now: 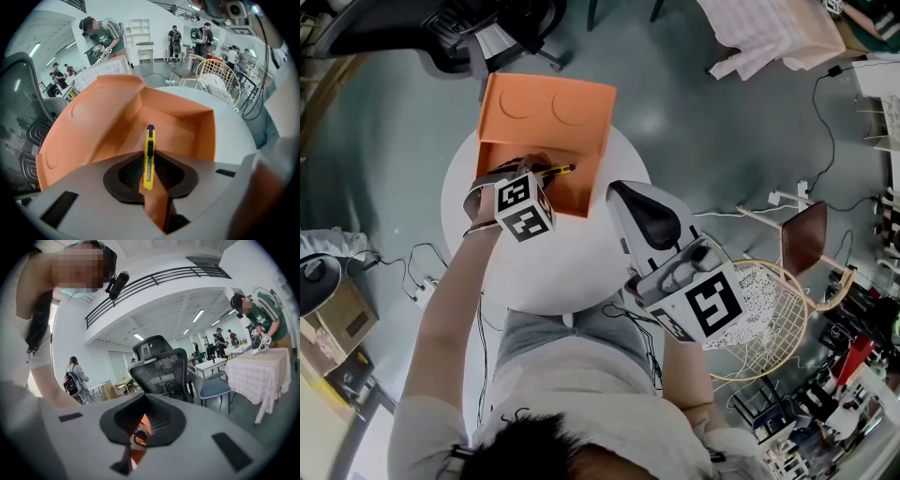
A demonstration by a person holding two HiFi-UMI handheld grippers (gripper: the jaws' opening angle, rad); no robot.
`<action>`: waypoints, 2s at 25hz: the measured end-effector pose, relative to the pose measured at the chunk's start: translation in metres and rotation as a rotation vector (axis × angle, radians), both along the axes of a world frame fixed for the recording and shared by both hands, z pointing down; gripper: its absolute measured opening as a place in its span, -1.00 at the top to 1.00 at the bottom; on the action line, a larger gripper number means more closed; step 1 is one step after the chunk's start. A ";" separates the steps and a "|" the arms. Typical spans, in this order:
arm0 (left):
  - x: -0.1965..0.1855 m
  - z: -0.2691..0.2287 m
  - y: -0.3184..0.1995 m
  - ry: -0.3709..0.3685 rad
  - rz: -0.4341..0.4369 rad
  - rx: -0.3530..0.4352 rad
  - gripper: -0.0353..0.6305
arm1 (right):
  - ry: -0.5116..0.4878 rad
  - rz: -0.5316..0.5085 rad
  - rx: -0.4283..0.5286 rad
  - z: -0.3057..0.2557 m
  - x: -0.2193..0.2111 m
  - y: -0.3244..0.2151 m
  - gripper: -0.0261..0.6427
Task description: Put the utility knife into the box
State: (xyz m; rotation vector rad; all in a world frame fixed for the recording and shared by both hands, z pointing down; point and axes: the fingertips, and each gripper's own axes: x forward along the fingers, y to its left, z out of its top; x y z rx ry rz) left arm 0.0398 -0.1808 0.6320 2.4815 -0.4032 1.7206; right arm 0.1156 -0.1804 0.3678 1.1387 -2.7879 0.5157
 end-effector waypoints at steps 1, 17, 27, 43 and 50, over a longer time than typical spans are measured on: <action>0.000 0.000 -0.001 0.000 0.008 0.003 0.68 | 0.001 -0.001 0.000 0.000 -0.001 -0.001 0.90; -0.003 -0.045 0.002 0.111 -0.016 0.079 0.83 | 0.008 -0.007 0.035 -0.017 -0.020 0.017 0.90; -0.013 -0.121 0.018 0.386 -0.168 0.126 0.87 | 0.021 -0.010 0.082 -0.040 -0.051 0.046 0.90; -0.045 -0.290 0.081 0.864 -0.308 0.299 0.87 | 0.047 -0.043 0.204 -0.089 -0.110 0.096 0.90; -0.073 -0.337 0.106 0.986 -0.335 0.353 0.87 | 0.059 -0.045 0.244 -0.101 -0.132 0.117 0.90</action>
